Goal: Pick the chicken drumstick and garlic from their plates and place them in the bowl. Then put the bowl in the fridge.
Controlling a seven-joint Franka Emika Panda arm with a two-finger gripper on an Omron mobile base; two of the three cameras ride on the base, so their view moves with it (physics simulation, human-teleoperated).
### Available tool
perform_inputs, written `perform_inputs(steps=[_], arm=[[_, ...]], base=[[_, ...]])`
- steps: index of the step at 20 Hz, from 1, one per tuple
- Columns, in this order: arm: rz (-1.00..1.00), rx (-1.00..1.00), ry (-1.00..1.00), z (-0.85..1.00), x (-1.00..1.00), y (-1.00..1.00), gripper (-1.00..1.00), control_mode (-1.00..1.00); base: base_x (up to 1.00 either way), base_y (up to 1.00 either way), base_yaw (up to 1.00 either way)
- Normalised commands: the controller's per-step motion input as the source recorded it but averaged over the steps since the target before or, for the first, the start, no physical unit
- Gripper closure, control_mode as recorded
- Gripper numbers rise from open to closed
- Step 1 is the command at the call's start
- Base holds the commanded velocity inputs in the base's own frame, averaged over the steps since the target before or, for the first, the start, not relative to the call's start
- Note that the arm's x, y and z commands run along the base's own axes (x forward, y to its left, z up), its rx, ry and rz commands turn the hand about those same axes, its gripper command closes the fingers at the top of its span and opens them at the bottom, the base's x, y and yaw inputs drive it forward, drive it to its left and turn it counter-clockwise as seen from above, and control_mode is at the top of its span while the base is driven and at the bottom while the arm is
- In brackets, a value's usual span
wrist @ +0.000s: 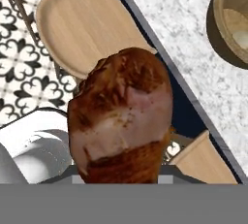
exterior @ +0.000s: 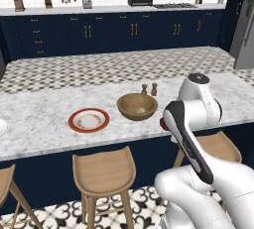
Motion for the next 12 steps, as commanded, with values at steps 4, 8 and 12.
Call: perform_inputs(steps=[4, 8, 12], arm=[[-0.03, 0.00, -0.06, 0.42, 0.94, 0.21, 1.00, -1.00], [-0.06, 0.00, 0.00, 0.24, 1.00, 0.01, 1.00, -1.00], [-0.08, 0.01, 0.05, 0.22, 1.00, 0.12, 1.00, -1.00]], base=[[0.00, 0.00, 0.00], [0.00, 0.00, 0.00], [0.00, 0.00, 0.00]])
